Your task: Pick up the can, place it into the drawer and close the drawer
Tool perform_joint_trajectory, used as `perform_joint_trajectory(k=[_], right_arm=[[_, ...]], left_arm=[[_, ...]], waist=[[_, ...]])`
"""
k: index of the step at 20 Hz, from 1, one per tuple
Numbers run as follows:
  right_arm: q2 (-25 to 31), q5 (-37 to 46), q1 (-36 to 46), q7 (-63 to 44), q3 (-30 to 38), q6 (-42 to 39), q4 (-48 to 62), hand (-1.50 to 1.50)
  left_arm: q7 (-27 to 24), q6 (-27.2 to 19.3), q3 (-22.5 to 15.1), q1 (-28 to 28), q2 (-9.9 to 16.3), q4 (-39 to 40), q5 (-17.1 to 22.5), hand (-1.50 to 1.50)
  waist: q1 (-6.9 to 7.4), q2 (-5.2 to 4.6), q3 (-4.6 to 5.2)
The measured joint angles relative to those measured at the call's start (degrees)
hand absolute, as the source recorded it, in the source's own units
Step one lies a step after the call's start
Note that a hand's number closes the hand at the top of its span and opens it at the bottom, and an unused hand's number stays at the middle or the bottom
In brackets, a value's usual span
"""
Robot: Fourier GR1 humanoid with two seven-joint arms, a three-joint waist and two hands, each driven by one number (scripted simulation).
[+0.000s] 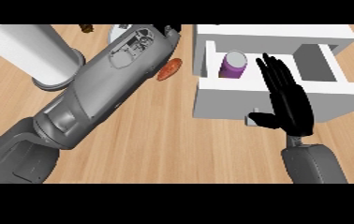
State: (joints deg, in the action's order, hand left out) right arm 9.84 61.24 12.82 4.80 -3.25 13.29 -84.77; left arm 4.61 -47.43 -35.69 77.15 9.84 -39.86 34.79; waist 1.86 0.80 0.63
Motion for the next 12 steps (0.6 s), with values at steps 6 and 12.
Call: perform_joint_trajectory(k=[6,12], right_arm=[[0.0,3.1,5.9,1.7,2.3,6.2,10.2,-1.50],[0.3,6.4,13.4,1.8,5.0,11.6,21.5,-1.50]], left_arm=[[4.0,1.1,-0.2,-3.6,5.9,-7.4,-1.3,-1.50],[7.5,2.0,-0.3,-6.1,9.9,-13.0,-2.1,-1.50]], waist=[[0.70,0.45,0.58],[1.38,0.31,0.68]])
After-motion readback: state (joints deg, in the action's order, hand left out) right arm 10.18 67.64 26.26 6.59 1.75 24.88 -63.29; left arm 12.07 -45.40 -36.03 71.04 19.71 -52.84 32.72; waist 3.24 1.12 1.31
